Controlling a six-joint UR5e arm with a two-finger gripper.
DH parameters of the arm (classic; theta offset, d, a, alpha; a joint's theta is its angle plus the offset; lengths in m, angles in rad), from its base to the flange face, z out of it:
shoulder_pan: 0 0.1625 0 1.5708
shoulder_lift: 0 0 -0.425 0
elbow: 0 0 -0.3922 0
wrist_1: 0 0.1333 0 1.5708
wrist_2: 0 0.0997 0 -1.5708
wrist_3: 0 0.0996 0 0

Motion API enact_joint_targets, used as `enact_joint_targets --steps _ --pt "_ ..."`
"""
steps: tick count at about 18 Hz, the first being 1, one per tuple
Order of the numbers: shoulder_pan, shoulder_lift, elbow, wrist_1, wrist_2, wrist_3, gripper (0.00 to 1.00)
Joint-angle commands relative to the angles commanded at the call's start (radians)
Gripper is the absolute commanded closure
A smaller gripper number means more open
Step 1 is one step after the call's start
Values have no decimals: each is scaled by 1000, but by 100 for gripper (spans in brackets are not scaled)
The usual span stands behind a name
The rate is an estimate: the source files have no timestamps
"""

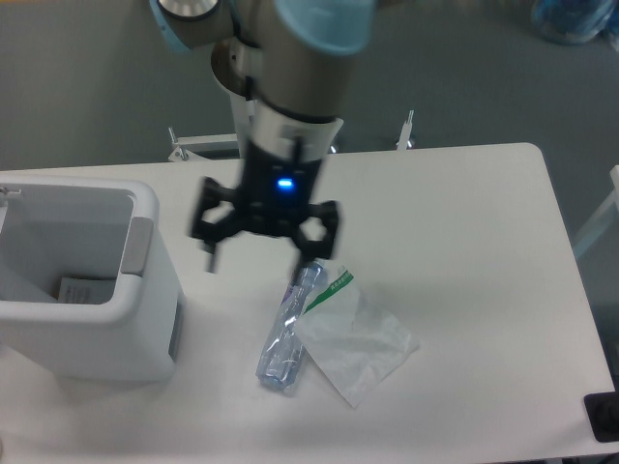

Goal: Open the trash can

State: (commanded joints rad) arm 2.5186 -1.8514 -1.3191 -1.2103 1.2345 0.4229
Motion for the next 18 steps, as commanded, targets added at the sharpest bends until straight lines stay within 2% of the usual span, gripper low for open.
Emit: enact_joint_targets --steps 2,4,9,13,16,18 --pt "29 -41 6 -2 89 59 0" --pt "54 -86 9 20 115 107 0" --pt "54 -143 6 20 181 402 0" --pt "83 -176 8 25 218 477 0" --pt "108 -183 -2 21 230 595 0" --pt "115 -187 -5 23 230 611 0"
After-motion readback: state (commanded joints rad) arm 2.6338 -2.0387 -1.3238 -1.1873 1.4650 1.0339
